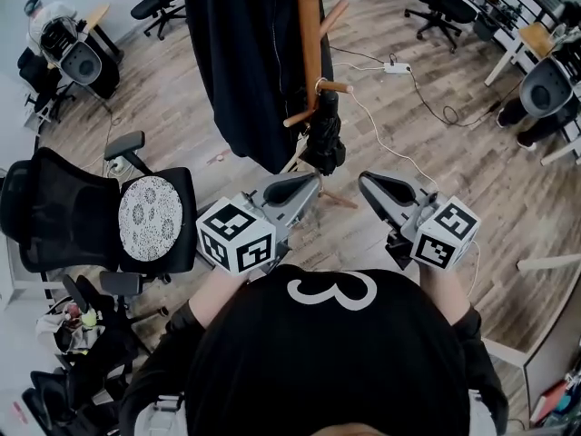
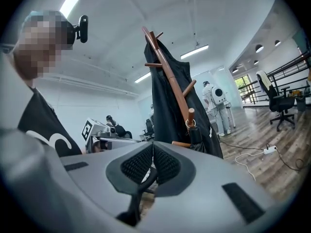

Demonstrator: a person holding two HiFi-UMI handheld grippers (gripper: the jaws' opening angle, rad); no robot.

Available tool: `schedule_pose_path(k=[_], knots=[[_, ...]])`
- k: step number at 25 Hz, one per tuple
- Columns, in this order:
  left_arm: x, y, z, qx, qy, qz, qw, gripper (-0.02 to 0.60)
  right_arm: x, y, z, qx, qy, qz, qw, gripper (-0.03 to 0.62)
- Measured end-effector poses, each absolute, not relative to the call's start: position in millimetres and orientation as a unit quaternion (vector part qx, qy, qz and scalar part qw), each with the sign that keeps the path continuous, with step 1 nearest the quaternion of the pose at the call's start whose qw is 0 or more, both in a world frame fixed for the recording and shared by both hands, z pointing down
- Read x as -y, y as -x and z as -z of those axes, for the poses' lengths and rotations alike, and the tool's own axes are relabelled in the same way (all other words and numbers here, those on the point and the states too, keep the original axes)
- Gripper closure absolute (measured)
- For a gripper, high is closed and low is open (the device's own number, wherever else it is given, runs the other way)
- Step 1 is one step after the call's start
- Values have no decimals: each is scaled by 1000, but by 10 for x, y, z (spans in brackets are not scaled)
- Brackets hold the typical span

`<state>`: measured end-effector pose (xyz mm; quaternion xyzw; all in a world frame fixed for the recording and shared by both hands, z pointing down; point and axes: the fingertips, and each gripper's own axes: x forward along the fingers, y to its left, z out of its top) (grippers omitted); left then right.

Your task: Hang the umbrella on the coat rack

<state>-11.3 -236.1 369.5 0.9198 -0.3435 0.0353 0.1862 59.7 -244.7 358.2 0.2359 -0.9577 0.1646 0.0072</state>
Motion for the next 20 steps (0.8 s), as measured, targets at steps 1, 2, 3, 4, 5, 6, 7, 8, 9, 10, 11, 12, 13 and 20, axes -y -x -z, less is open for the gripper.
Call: schedule_pose_path(k=[1, 2, 3, 4, 5, 6, 7, 8, 9, 10, 11, 12, 13, 20], knots=[[2349, 113, -3675, 344, -921, -31, 183, 563, 2427, -579, -3589, 957, -235, -169, 5, 566], [2333, 112, -3663, 342, -921, -29, 182, 563, 2404, -559, -3594, 957, -233, -174, 2, 566], [2314, 110, -3660, 340, -923, -28, 181, 563, 2380, -537, -3597, 956, -232, -178, -1, 568], [2294, 108, -3661, 336, -924, -30, 180, 563, 2359, -513, -3596, 956, -231, -180, -4, 568], [2276, 110, -3661, 333, -926, -33, 178, 563, 2341, -487, -3588, 956, -232, -180, -5, 568], [2259, 117, -3657, 330, -927, -35, 176, 563, 2324, -460, -3573, 956, -232, -179, -5, 568], [2241, 129, -3646, 327, -928, -37, 175, 563, 2307, -432, -3554, 956, -233, -180, -6, 568], [2223, 140, -3625, 324, -929, -38, 174, 563, 2290, -408, -3532, 955, -235, -181, -6, 568], [2203, 148, -3592, 319, -931, -39, 173, 563, 2273, -391, -3507, 954, -237, -181, -5, 568], [2181, 150, -3553, 314, -933, -40, 172, 563, 2255, -381, -3481, 954, -241, -180, -4, 568], [2158, 151, -3510, 309, -935, -41, 171, 563, 2238, -377, -3452, 953, -244, -180, -3, 568], [2136, 152, -3468, 304, -937, -40, 169, 563, 2221, -374, -3417, 952, -246, -180, -3, 568], [2118, 159, -3425, 301, -938, -39, 168, 563, 2203, -369, -3375, 952, -248, -179, -4, 568], [2049, 210, -3252, 291, -941, -40, 165, 563, 2087, -330, -3190, 950, -259, -175, -12, 568]])
